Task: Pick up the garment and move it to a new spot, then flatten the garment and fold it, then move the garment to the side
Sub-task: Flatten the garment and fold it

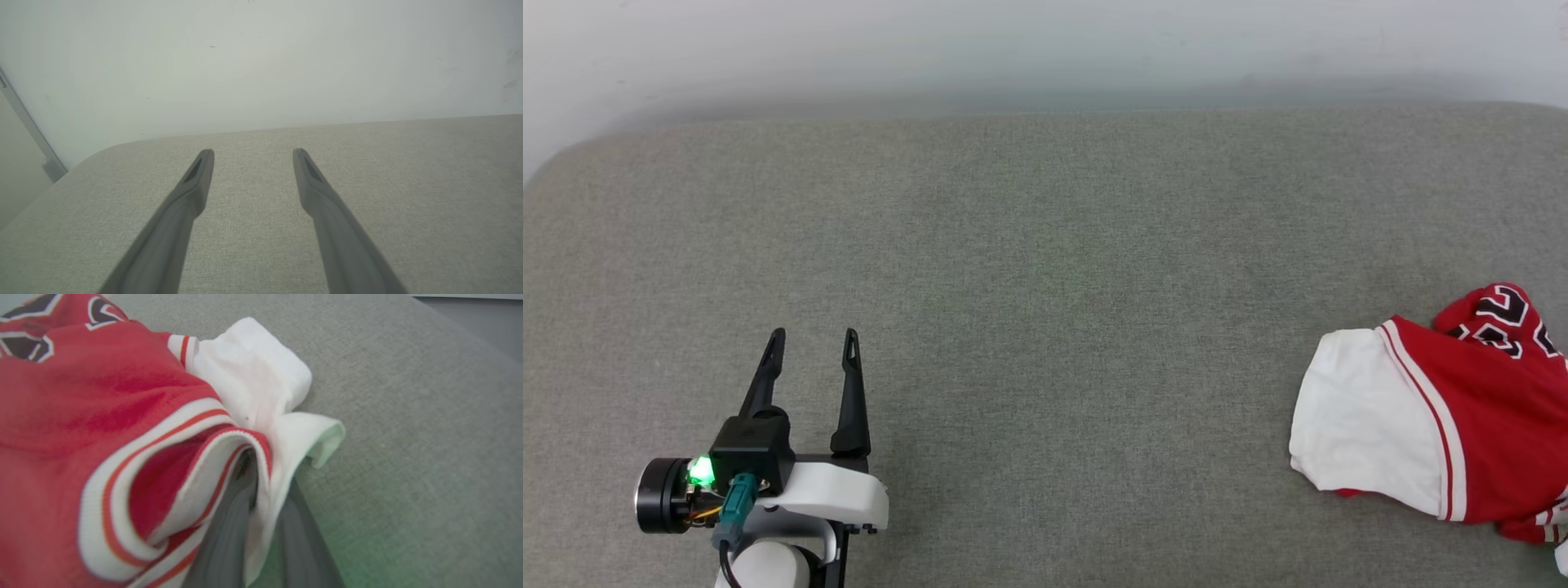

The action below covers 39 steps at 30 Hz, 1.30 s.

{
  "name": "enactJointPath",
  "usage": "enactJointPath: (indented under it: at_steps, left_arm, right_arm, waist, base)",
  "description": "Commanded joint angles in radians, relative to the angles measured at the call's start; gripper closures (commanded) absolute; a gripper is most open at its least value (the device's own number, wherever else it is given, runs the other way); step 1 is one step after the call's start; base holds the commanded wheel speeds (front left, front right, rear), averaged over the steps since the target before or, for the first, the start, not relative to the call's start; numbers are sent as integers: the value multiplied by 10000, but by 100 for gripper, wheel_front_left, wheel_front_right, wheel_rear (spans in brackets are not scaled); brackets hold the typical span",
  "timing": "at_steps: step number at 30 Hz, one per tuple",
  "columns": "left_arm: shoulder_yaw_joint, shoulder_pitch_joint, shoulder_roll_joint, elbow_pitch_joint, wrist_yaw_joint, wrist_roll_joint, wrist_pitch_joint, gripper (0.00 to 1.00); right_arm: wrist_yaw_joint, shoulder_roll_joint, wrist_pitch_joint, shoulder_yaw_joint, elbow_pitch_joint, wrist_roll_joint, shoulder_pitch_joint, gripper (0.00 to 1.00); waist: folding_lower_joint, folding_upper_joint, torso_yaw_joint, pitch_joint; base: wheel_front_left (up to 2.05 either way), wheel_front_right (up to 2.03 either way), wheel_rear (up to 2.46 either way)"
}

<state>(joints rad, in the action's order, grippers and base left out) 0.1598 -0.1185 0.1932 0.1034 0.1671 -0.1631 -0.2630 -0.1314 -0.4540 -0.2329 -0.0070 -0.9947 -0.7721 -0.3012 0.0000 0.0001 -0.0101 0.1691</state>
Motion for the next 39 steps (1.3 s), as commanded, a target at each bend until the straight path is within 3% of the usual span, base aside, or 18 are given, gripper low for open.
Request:
enactJointPath:
  at_steps: [1,5,9,16,23,30,39]
  left_arm:
    - [-37,59,-18,21,-61,58,-24,0]
    - [-108,188,-29,47,-79,122,-24,0]
    - [-198,308,-33,35,-98,159,-24,0]
    - [-239,515,-84,-15,-124,223,-24,0]
    - [-294,564,-116,-48,-160,260,-24,0]
    - [-290,346,-229,-25,-261,297,-24,0]
    - [-296,184,-353,-12,-389,376,-24,0]
  right_arm:
    - [14,-92,-135,-32,23,148,-85,0]
    - [11,-285,-312,-168,503,719,182,0]
    - [13,-468,-317,-1063,1769,1824,713,0]
    - [13,-69,-259,-2776,4391,3854,2030,0]
    - [13,869,1428,-3978,8377,5226,2852,0]
    - [13,1209,3013,-3008,10554,5715,2820,0]
    - [13,770,4049,-640,10254,5517,2264,0]
  waist:
    - [0,-1,-27,-56]
    - [0,-1,-76,-236]
    - [0,-1,-137,-393]
    - [0,-1,-192,-620]
    - [0,-1,-205,-673]
    - [0,-1,-40,-566]
    - [0,-1,354,-309]
  base:
    - [0,0,0]
    - [0,0,0]
    - [0,0,0]
    - [0,0,0]
    - [0,0,0]
    - [0,0,0]
    - [0,0,0]
